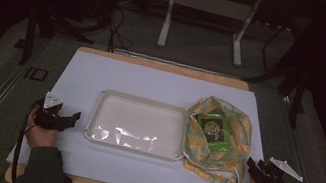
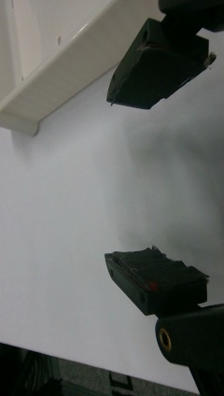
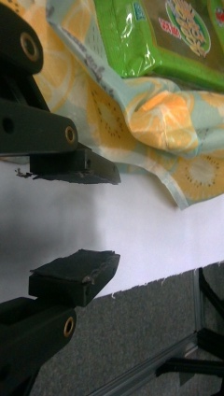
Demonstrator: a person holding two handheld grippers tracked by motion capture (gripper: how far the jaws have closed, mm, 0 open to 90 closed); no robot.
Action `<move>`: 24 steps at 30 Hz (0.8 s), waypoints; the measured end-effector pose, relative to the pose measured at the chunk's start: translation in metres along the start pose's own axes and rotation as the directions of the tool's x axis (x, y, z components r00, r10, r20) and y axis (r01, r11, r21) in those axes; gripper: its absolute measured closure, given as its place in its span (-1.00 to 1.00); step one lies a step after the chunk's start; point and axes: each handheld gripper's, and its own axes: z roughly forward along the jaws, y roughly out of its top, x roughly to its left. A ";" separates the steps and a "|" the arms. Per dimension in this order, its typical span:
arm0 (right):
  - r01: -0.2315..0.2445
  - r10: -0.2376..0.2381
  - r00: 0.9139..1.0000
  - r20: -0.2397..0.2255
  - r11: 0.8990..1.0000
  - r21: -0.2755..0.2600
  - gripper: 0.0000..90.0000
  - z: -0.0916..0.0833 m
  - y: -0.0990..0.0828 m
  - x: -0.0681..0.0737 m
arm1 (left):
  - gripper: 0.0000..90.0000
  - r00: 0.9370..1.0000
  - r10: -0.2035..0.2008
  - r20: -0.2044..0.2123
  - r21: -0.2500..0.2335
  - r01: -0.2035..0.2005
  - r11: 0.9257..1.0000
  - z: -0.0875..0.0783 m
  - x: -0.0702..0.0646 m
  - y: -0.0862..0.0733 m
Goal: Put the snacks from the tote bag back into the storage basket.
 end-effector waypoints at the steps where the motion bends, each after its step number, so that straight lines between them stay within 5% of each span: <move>1: -0.001 0.001 1.000 -0.008 1.000 0.001 0.21 0.000 0.000 0.000 | -0.55 1.000 0.000 0.000 0.000 0.000 1.000 0.000 0.000 0.000; 17: -0.006 0.006 0.999 -0.052 1.000 0.009 0.30 0.000 0.001 -0.002 | -0.55 1.000 0.001 0.028 -0.016 -0.001 1.000 -0.001 0.001 -0.001; 24: 0.043 -0.043 0.998 -0.042 0.999 0.004 0.31 -0.005 0.007 0.004 | -0.55 0.999 -0.001 0.033 -0.020 0.001 1.000 -0.002 0.001 -0.001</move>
